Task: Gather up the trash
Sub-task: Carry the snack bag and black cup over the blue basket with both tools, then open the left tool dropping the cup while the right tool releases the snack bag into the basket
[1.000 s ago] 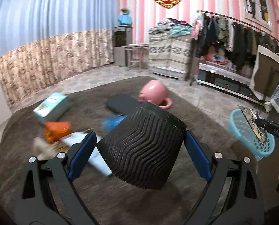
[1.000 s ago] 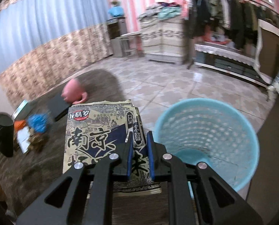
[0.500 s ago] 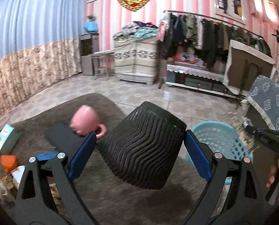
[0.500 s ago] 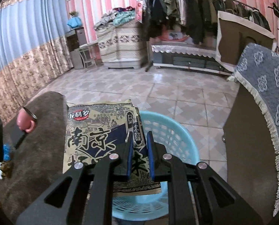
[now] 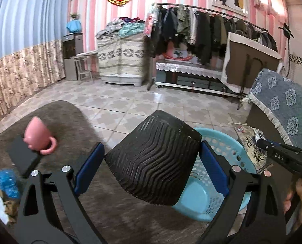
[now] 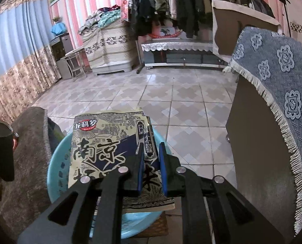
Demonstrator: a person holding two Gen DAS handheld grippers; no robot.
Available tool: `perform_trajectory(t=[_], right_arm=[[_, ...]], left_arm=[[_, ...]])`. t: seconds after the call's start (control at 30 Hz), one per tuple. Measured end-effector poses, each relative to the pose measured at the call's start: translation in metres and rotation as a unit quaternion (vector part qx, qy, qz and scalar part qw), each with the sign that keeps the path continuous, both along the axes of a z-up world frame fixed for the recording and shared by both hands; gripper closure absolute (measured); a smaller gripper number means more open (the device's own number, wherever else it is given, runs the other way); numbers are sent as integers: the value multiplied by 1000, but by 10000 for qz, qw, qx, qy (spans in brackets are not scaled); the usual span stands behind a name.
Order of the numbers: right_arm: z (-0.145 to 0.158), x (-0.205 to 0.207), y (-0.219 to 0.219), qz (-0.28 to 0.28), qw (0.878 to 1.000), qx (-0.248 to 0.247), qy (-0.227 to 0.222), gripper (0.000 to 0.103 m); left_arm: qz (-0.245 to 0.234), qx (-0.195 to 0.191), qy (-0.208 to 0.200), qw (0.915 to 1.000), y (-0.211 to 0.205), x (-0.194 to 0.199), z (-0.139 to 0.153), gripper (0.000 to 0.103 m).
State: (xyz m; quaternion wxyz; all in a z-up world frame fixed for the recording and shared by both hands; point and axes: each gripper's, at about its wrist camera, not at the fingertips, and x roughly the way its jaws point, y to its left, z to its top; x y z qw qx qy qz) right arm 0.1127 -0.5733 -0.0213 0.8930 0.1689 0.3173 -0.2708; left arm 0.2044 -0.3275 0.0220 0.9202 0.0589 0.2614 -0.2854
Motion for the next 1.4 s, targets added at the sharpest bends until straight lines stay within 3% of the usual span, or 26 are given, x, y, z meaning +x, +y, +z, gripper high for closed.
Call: perform_trajectory(t=[0.37,0.57,0.63,1.3,1.33,1.4], right_arm=[[-9,3,-7,-51,9999,123,94,89],[-9,4,-9,-104,9997,191,89,89],[-9,4,-8,-115,9997,202,87,89],[-20,45,24,48,9994,-7,331,87],[-20,47,25,41,9994,-14,354,84],[-23,49,27,41,9992,-37,384,56]], left_arm=[[-333,477,-19,9983,-68,12,-36,12],[-383,661,21,9971,-80,22,-40,11],[-390,675,46,9970,-78,23,-40,6],[479,457,-28,9978,7,47,-15,5],[537,436,-8,9976,12,48,-15,5],[660,393,6,9970,22,48,-16,5]])
